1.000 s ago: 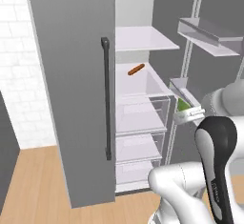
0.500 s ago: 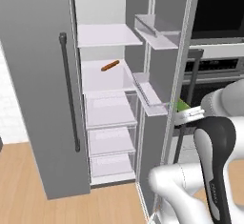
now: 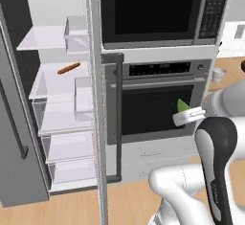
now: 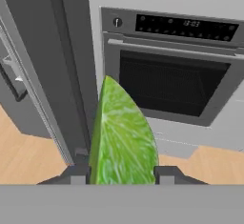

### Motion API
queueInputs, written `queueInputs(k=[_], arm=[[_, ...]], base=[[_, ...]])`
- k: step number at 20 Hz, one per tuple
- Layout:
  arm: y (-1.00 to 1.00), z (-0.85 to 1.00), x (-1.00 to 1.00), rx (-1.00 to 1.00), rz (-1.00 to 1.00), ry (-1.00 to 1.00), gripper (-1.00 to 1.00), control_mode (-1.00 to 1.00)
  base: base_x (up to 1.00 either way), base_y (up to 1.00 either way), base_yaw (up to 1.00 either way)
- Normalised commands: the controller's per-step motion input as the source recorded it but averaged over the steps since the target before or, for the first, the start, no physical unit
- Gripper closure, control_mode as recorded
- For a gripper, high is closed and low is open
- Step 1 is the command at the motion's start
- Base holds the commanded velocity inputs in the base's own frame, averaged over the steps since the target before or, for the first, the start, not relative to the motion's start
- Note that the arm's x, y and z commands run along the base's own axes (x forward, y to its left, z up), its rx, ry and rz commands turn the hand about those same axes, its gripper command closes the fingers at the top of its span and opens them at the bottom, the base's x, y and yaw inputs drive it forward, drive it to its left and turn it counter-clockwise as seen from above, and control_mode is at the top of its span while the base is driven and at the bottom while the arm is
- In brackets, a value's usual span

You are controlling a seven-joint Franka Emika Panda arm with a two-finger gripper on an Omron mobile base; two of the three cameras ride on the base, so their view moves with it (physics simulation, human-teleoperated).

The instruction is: Grab a lemon wedge from the fridge and one ice cube from the ice bowl, and put them in the glass of lemonade.

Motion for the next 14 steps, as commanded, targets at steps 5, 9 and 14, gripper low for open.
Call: queueInputs(k=[5,9,14], arm=[[0.0,0.0,0.0,0.0,0.0,0.0,1.0,1.0],[0.0,0.0,0.0,0.0,0.0,0.0,1.0,1.0],[0.0,0.0,0.0,0.0,0.0,0.0,1.0,1.0]], base=[[0.0,-1.0,0.0],[0.04,-1.0,0.0],[0.12,-1.0,0.0]])
